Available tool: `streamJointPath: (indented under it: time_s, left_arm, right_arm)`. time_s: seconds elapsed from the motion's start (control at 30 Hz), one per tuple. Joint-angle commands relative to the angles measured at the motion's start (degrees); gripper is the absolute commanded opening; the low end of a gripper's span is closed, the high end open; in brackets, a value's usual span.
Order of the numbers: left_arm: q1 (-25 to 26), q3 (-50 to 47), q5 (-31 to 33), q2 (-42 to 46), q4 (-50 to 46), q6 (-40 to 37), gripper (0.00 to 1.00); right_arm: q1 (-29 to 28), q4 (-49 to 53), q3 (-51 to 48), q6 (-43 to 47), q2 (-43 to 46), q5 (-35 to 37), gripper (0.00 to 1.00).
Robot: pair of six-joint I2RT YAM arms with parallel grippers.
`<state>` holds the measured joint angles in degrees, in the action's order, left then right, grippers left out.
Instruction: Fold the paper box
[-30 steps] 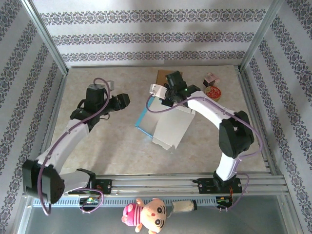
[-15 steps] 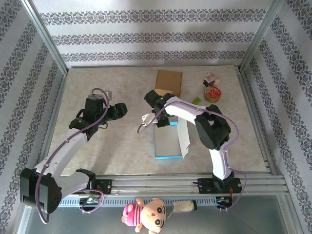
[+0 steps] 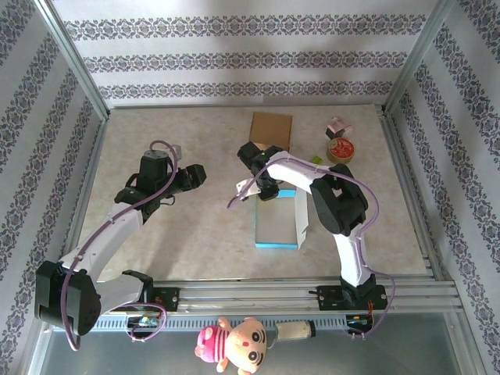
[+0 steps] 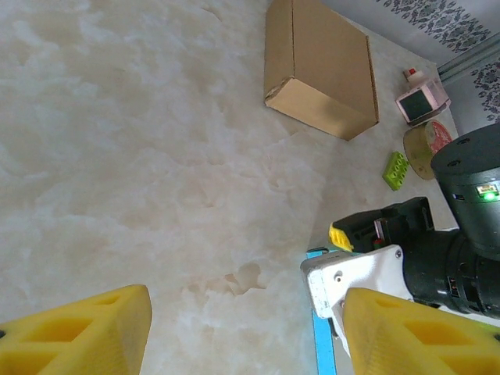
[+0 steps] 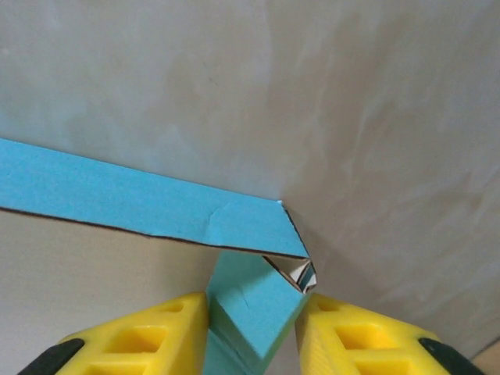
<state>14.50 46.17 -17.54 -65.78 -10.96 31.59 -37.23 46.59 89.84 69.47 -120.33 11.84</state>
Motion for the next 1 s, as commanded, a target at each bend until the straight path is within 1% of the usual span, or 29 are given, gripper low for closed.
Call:
streamJointPath:
  time_s: [0.0,0.03,0.1,0.13,0.2,0.27,0.33,0.4,0.53,0.6,0.7,0.8,0.9,0.97]
  left_arm:
    - [-0.2,0.1,-0.7,0.6,2.3,0.5,0.66]
    - [-0.1,0.2,-0.6,0.7,2.3,0.5,0.66]
    - [-0.1,0.1,-0.6,0.9,2.6,0.5,0.66]
    - [-0.1,0.0,-0.7,1.0,2.6,0.6,0.66]
    - [-0.1,-0.2,-1.0,1.2,3.1,0.8,0.66]
    - [-0.2,-0.2,-1.1,1.4,3.0,0.9,0.66]
    - [-0.1,-0.3,-1.1,1.4,2.9,0.8,0.66]
    - [-0.2,-0.6,-1.5,1.3,2.9,1.1,0.66]
    - [0.1,-2.6,-3.4,1.2,3.8,3.4,0.65]
    - [0.8,-4.8,-4.8,1.2,5.2,5.2,0.60]
    - [4.0,-8.3,-4.7,0.4,8.4,5.8,0.52]
    - [7.5,-11.2,-3.4,-2.1,12.3,7.0,0.47]
    - [10.3,-13.2,-3.4,-6.7,17.4,12.9,0.40]
    - [12.5,-13.9,-4.6,-10.4,22.5,15.7,0.39]
  right_arm:
    - [0.6,2.8,0.5,0.4,-0.6,5.2,0.42]
    - [0.5,3.0,0.5,0.3,-0.6,5.9,0.42]
    - [0.8,3.1,1.2,-0.5,-1.3,7.4,0.36]
    - [1.0,3.0,1.6,-1.1,-1.7,7.3,0.31]
    - [1.4,4.1,3.2,-2.6,-3.2,6.9,0.15]
    - [1.5,4.8,4.0,-3.4,-4.4,6.7,0.06]
    - [1.4,4.2,3.9,-3.9,-4.8,4.8,0.05]
    - [1.4,3.6,3.8,-5.0,-5.5,3.4,0.01]
    - [1.7,2.0,3.1,-7.5,-5.1,0.5,0.00]
    - [1.6,0.2,2.1,-9.5,-3.1,-3.1,0.00]
    - [1.2,-4.1,0.6,-13.5,0.4,-8.7,0.00]
    - [1.1,-9.9,-2.2,-16.9,3.3,-14.4,0.00]
    - [0.3,-11.8,-2.8,-19.7,3.7,-16.1,0.00]
    - [-0.1,-11.7,-2.3,-21.7,3.5,-18.4,0.00]
